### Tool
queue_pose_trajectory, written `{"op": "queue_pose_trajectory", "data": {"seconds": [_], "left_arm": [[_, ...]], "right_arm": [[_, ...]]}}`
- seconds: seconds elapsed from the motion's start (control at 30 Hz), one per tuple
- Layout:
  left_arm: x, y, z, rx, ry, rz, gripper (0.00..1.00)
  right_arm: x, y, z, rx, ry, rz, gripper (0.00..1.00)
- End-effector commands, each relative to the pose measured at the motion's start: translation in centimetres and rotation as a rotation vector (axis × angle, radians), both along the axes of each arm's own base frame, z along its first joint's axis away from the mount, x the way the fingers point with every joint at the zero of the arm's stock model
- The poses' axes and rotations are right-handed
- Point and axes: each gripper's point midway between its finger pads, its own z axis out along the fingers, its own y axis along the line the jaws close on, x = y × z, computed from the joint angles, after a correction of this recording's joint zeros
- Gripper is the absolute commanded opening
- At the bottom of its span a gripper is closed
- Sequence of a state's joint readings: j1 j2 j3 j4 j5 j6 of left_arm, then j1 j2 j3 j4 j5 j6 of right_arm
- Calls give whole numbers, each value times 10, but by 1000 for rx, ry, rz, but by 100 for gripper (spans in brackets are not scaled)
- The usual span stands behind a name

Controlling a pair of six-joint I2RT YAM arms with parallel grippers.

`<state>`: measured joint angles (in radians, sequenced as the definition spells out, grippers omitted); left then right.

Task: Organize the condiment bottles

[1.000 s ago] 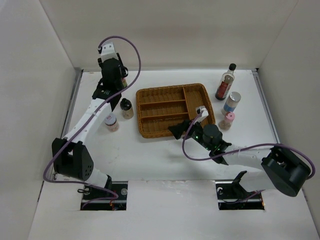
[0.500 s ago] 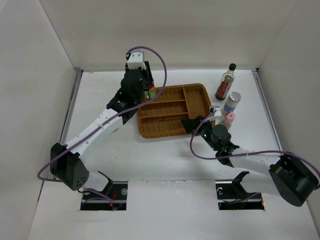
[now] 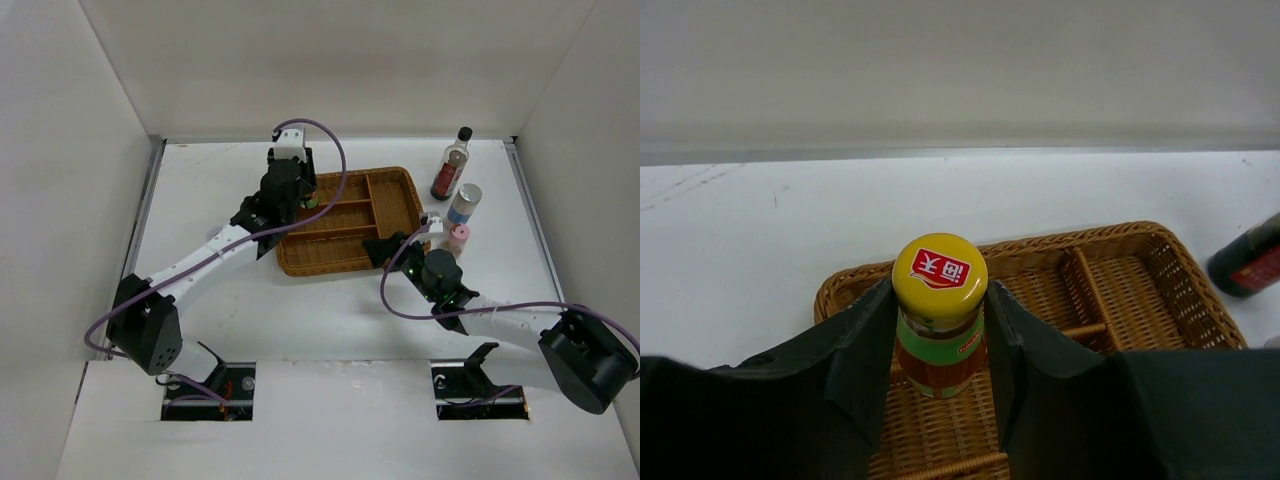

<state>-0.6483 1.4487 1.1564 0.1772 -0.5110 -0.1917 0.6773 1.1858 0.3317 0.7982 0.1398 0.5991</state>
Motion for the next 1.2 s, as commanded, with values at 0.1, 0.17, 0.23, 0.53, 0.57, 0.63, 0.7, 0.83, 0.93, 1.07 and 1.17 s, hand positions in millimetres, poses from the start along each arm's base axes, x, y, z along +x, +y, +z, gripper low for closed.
{"op": "queue_pose_trajectory", "data": {"seconds": [0.1, 0.17, 0.23, 0.53, 0.57, 0.63, 0.7, 0.83, 0.93, 1.07, 1.17], "left_arm": [[-5, 4, 49, -150, -164, 6, 19], [-7, 7, 43, -149, -158, 10, 19], [-9, 9, 39, -153, -155, 13, 19], [-14, 19, 10, -144, -122, 25, 19], [-15, 20, 8, -144, -121, 26, 19], [-15, 21, 3, -145, -117, 28, 20], [-17, 21, -6, -135, -103, 25, 21], [-21, 19, -29, -118, -80, 18, 25], [-24, 20, -40, -113, -65, 24, 30], [-28, 24, -45, -118, -67, 33, 44], [-32, 24, -35, -123, -79, 28, 54]], "right_arm": [[3, -1, 11, 30, -29, -14, 58], [4, -1, 11, 27, -29, -15, 58], [5, -1, 9, 25, -23, -15, 58], [5, 1, 7, 20, -17, -8, 60], [5, 1, 7, 19, -18, -11, 61], [5, 0, 7, 19, -18, -15, 61], [6, 0, 6, 20, -15, -14, 61], [5, 0, 7, 17, -19, -15, 62], [6, -1, 6, 19, -14, -17, 62], [5, -1, 7, 17, -19, -18, 63], [6, 0, 5, 18, -13, -17, 64]]}}
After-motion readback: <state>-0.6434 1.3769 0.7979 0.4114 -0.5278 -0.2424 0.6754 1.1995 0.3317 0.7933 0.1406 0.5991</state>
